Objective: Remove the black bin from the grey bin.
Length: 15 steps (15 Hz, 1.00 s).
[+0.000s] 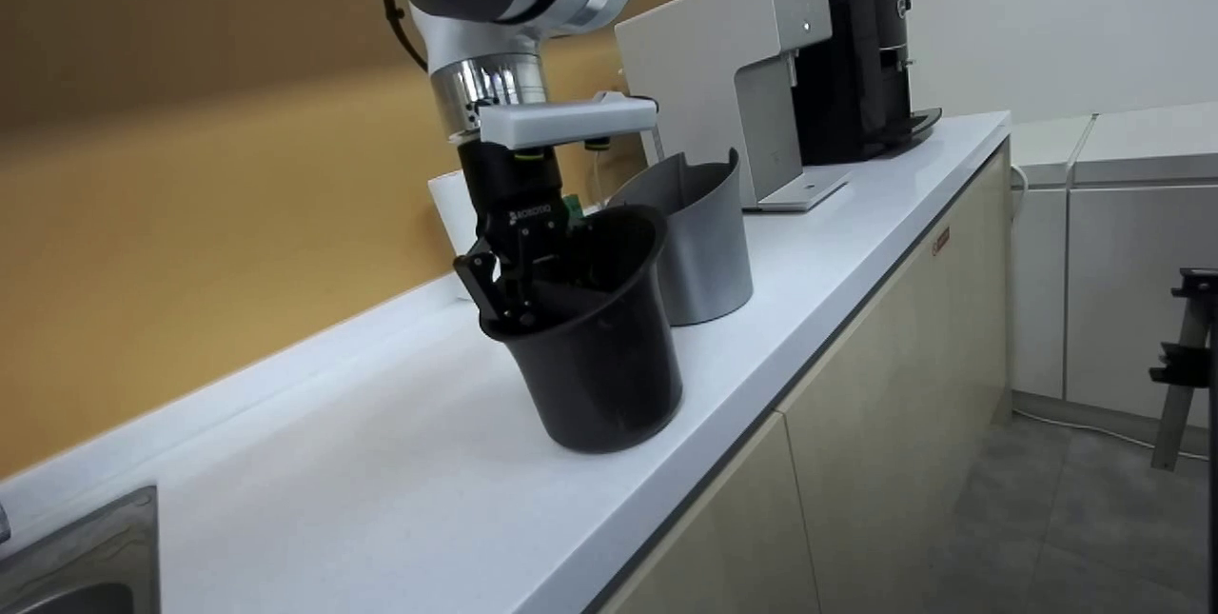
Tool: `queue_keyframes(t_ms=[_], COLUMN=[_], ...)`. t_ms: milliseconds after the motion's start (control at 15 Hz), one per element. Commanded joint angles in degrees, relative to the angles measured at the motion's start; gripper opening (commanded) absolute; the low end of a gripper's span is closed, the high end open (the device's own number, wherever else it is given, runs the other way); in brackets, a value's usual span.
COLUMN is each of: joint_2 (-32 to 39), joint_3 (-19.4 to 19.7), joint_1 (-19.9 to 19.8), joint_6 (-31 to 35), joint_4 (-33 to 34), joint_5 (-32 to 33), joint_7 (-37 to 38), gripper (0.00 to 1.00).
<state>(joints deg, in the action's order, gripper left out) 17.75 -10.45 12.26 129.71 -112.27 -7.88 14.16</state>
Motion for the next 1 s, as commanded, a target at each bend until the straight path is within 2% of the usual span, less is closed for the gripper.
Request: queue_keyframes(t_ms=[0, 200, 533, 667, 933], joint_2=[-0.9, -1.1, -4.1, -6.1, -10.5], joint_3=[0.3, 0.5, 2.4, 2.6, 2.1], joint_1=[-0.1, 0.2, 2.5, 3.2, 4.1], joint_6=[-0.2, -0.2, 0.5, 1.6, 1.7], joint_4=[-0.2, -0.2, -0.7, -1.3, -2.6], joint_5=[-0.8, -0.1, 7.7, 11.9, 17.8], joint_7=[-0.4, 0.1, 6.3, 7.8, 11.5], gripper=[0.42, 0.62, 0.96, 1.0, 1.0])
